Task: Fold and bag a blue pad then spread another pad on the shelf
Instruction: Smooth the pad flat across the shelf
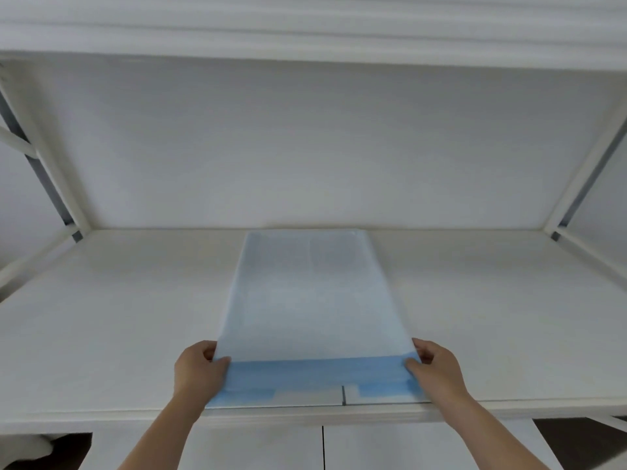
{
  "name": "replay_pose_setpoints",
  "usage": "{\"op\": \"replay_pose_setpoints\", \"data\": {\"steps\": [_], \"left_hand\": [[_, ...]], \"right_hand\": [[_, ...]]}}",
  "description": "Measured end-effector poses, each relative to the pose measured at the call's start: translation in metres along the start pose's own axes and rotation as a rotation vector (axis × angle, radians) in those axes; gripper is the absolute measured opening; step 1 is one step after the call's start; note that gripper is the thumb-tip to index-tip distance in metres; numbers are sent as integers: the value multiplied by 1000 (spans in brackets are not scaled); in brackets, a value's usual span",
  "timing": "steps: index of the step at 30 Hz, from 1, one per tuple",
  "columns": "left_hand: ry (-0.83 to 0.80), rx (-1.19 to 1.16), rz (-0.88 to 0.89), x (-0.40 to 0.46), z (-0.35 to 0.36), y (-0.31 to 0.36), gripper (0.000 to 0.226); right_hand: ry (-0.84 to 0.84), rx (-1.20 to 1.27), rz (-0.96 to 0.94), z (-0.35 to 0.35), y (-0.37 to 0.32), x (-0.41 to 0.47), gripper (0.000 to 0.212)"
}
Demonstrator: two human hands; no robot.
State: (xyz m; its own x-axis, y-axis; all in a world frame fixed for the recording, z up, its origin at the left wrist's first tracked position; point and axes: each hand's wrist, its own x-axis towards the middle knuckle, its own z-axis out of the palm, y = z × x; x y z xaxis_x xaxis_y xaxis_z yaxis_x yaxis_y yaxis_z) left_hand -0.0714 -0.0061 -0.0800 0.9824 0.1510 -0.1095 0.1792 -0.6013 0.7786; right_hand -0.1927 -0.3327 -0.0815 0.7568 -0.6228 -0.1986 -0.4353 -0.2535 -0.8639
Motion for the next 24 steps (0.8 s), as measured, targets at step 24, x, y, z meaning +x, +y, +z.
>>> {"op": "replay_pose_setpoints", "data": {"steps": [24], "left_hand": [[225, -18, -147, -35, 18, 0, 43]], "right_hand": [[-67, 165, -68, -15, 16, 2, 35]]}}
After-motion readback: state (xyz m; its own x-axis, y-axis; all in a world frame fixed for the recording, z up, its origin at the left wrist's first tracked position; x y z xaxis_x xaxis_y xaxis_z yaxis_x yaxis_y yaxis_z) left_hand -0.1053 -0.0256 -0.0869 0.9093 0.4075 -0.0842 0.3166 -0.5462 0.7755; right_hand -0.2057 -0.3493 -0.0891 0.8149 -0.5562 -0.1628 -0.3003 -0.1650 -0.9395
